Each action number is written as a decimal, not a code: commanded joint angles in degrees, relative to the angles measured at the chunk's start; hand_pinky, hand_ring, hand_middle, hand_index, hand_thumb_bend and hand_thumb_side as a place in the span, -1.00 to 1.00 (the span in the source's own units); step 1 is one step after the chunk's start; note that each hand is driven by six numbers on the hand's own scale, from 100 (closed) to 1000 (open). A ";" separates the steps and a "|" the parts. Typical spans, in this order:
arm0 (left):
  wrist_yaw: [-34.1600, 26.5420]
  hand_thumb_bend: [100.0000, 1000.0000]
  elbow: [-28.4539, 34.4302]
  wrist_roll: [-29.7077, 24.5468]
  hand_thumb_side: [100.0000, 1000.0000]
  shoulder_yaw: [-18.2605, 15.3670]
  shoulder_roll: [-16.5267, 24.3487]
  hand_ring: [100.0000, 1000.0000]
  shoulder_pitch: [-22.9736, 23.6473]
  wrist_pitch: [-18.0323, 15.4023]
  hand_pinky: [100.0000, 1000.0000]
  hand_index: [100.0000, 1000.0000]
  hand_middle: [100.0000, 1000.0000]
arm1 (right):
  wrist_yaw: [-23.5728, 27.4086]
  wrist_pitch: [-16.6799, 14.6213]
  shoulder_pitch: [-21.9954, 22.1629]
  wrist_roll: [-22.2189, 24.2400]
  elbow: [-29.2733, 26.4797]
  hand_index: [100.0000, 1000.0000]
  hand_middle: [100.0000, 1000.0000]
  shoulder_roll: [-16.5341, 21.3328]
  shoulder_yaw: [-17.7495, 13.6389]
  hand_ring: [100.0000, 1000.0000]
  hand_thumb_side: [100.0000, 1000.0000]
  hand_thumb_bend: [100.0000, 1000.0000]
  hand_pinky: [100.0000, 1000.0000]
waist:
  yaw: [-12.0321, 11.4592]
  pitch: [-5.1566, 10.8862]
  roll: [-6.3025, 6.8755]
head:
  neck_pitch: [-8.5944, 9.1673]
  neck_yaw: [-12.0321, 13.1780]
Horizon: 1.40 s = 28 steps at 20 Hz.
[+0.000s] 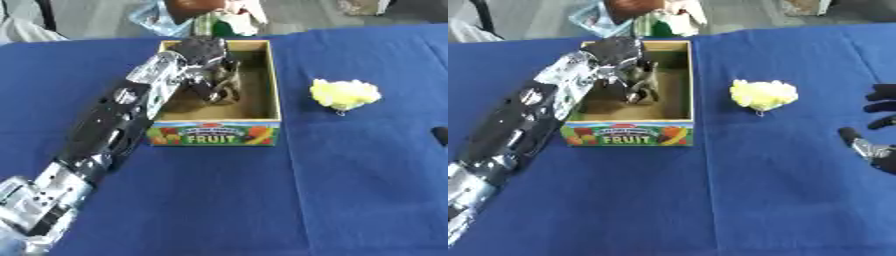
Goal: Pick up objects on the table and place them in the box.
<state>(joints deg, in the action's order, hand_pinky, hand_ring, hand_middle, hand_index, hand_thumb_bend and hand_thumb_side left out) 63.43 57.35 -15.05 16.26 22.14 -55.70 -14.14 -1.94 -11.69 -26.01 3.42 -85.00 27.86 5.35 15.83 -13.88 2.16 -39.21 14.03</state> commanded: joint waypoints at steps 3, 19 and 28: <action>-2.37 0.24 1.23 -3.14 -0.86 0.59 0.94 -0.39 -0.51 -1.17 -0.23 -0.14 -0.44 | 0.16 -0.17 -0.69 0.16 -0.51 0.65 0.35 0.76 -0.40 0.36 -0.94 -0.20 0.03 | -0.18 1.09 -0.38 | 0.45 0.05; -13.41 0.57 14.38 -8.38 -0.56 -0.63 7.01 0.42 1.84 -1.75 0.47 0.58 0.37 | 0.01 -0.18 0.11 0.09 -0.21 0.65 0.35 1.12 -0.89 0.36 -0.93 -0.20 0.03 | -1.63 1.89 -0.54 | 0.03 -1.03; -21.64 0.68 27.69 -1.86 -0.54 -6.90 14.47 0.28 7.96 1.89 0.38 0.53 0.29 | -0.37 -0.16 0.38 -0.38 0.04 0.65 0.36 2.07 -1.43 0.36 -0.94 -0.20 0.03 | -3.65 2.69 -0.74 | -0.46 -2.86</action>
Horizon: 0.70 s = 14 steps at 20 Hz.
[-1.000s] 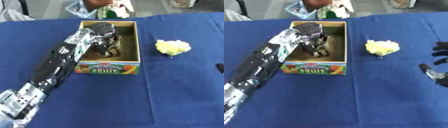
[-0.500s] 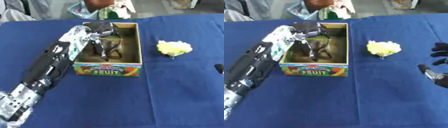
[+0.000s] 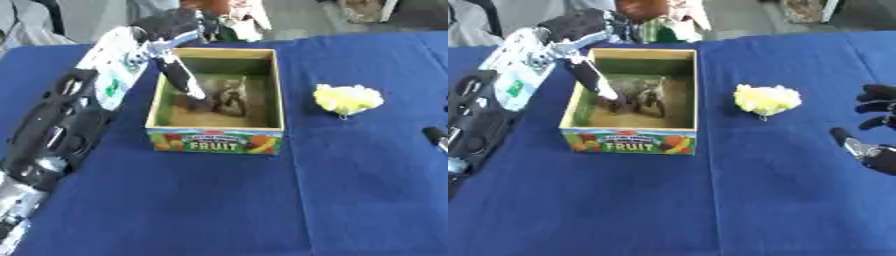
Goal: Pick up objects on the table and place them in the box.
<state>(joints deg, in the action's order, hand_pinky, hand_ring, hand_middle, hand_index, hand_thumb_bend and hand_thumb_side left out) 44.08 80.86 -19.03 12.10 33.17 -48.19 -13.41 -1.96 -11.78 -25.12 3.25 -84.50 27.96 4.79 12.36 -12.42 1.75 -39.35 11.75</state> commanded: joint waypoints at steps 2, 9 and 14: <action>-4.19 0.64 7.25 4.00 -0.60 -4.90 4.57 0.22 2.98 2.70 0.32 0.50 0.25 | -0.55 -0.06 -0.75 -0.35 -0.36 0.65 0.36 2.49 -1.02 0.36 -0.94 -0.20 0.03 | -0.89 1.32 -0.49 | -0.31 -0.98; -11.10 0.59 16.90 10.91 -0.80 -9.49 5.01 0.11 14.05 9.50 0.19 0.45 0.16 | -1.94 -0.17 -3.40 0.03 0.29 0.66 0.37 6.04 -0.68 0.37 -0.93 -0.19 0.04 | -3.32 1.44 -0.96 | -0.21 -1.99; -15.97 0.58 20.41 15.78 -0.87 -10.99 1.66 0.07 20.67 14.38 0.12 0.43 0.13 | -3.20 -0.27 -6.67 1.55 2.34 0.66 0.39 9.41 0.89 0.39 -0.93 -0.19 0.05 | -4.88 1.38 -1.33 | -0.13 -2.47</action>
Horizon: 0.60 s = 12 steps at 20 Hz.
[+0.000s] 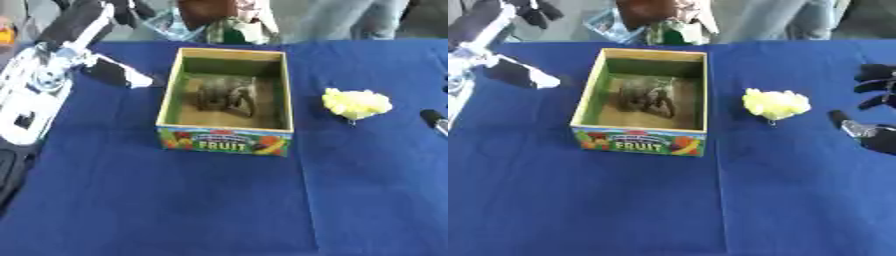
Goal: Pick up objects on the table and place them in the box.
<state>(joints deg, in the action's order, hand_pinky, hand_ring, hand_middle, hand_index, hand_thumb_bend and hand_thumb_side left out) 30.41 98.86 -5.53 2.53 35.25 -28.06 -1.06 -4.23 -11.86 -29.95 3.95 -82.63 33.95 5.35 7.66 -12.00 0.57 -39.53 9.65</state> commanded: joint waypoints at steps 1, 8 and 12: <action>-3.25 0.58 2.99 3.23 -0.87 -1.53 -1.04 0.06 1.34 2.96 0.10 0.42 0.12 | -1.25 -0.25 -2.54 1.26 1.07 0.67 0.40 3.94 0.70 0.40 -0.93 -0.19 0.06 | -0.42 0.92 -0.22 | 0.10 -0.47; -9.78 0.58 4.44 9.20 -0.87 -1.46 -2.96 0.02 5.15 5.28 0.07 0.40 0.09 | -4.93 -0.82 -7.74 4.42 8.01 0.68 0.49 5.93 3.27 0.49 -0.94 -0.17 0.09 | -2.01 0.62 -0.50 | 0.42 -1.29; -13.44 0.58 4.57 10.13 -0.86 -1.68 -3.64 0.02 6.11 5.00 0.07 0.40 0.08 | -7.80 -1.70 -10.77 6.89 13.84 0.70 0.58 5.59 4.32 0.59 -0.95 -0.13 0.16 | -3.00 0.42 -0.64 | 0.67 -1.94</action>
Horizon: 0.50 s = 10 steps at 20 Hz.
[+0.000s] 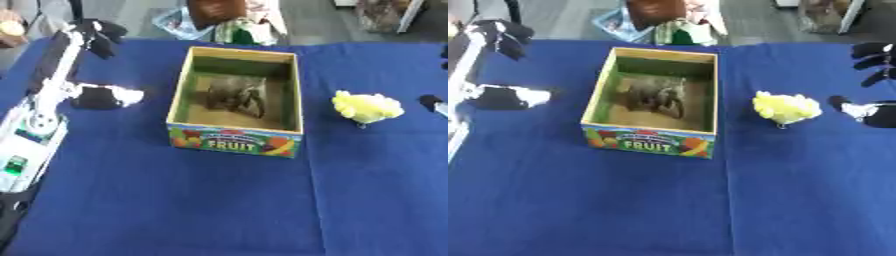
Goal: Pick up objects on the table and place them in the box.
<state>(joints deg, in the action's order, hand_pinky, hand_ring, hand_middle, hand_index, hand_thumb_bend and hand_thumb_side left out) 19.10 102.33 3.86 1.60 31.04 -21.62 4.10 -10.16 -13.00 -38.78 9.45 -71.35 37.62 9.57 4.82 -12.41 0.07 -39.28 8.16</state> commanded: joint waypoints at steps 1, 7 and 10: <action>-3.00 0.59 1.09 0.78 -0.86 -0.81 0.47 0.02 -0.20 -0.24 0.06 0.40 0.08 | -2.67 -0.82 -2.66 2.11 3.98 0.70 0.60 1.76 0.23 0.61 -0.97 -0.12 0.18 | -0.39 0.79 -0.19 | 0.44 -0.58; -8.55 0.58 1.22 0.72 -0.87 -1.29 0.55 0.01 0.16 -0.69 0.06 0.40 0.08 | -8.16 -3.77 -6.51 4.81 12.87 0.70 0.60 0.03 -0.23 0.62 -1.00 -0.11 0.20 | -1.63 0.53 -0.38 | 0.61 -1.27; -11.24 0.59 1.33 0.55 -0.88 -1.46 0.65 0.01 0.23 -0.87 0.06 0.40 0.08 | -10.86 -4.97 -8.20 5.11 17.09 0.70 0.58 -1.30 -0.64 0.60 -1.00 -0.10 0.20 | -2.04 0.37 -0.39 | 0.68 -1.61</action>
<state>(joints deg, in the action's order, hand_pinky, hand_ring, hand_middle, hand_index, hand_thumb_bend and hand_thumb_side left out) 9.09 102.43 4.41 0.99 30.69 -21.07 3.50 -19.71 -17.33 -45.64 14.41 -55.40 35.49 9.76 2.75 -12.85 -0.24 -39.19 6.82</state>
